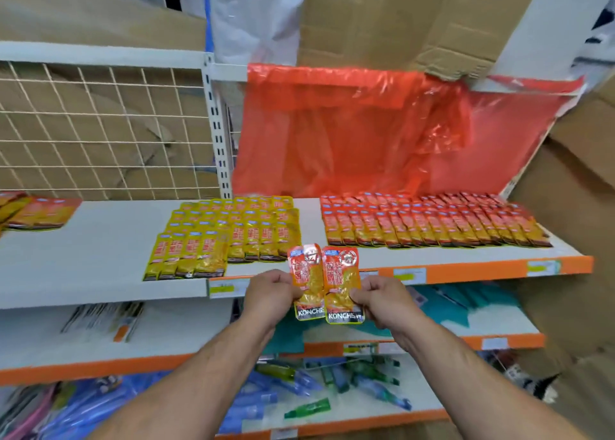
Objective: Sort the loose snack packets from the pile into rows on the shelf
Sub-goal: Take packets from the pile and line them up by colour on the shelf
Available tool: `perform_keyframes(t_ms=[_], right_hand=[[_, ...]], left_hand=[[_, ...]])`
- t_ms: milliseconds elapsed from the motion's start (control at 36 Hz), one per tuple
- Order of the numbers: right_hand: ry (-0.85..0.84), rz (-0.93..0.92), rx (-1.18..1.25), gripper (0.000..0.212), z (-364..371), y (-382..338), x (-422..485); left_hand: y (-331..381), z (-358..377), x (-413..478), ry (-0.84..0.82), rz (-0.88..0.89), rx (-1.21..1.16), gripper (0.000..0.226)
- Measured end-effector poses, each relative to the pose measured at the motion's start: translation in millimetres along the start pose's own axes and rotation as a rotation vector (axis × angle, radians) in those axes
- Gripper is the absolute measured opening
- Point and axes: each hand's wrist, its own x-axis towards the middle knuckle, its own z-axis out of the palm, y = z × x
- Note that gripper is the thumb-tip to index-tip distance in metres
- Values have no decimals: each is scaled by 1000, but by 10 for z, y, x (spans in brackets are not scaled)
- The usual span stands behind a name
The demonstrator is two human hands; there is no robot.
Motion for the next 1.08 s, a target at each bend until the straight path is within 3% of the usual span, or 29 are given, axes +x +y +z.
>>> perform_keyframes(t_ms=[361, 556, 694, 889, 1083], right_hand=[[69, 55, 45, 20, -607, 224, 530], [123, 74, 67, 17, -780, 134, 909], [149, 76, 43, 24, -766, 88, 1086], [126, 94, 31, 31, -729, 60, 1330], [25, 146, 13, 23, -687, 55, 1549]], left_hand=[[316, 651, 583, 12, 59, 130, 25], [387, 872, 1080, 1, 91, 230, 27], [297, 931, 1276, 12, 143, 362, 15], [260, 1006, 1340, 61, 198, 498, 11], [157, 1026, 1325, 102, 222, 542, 12]])
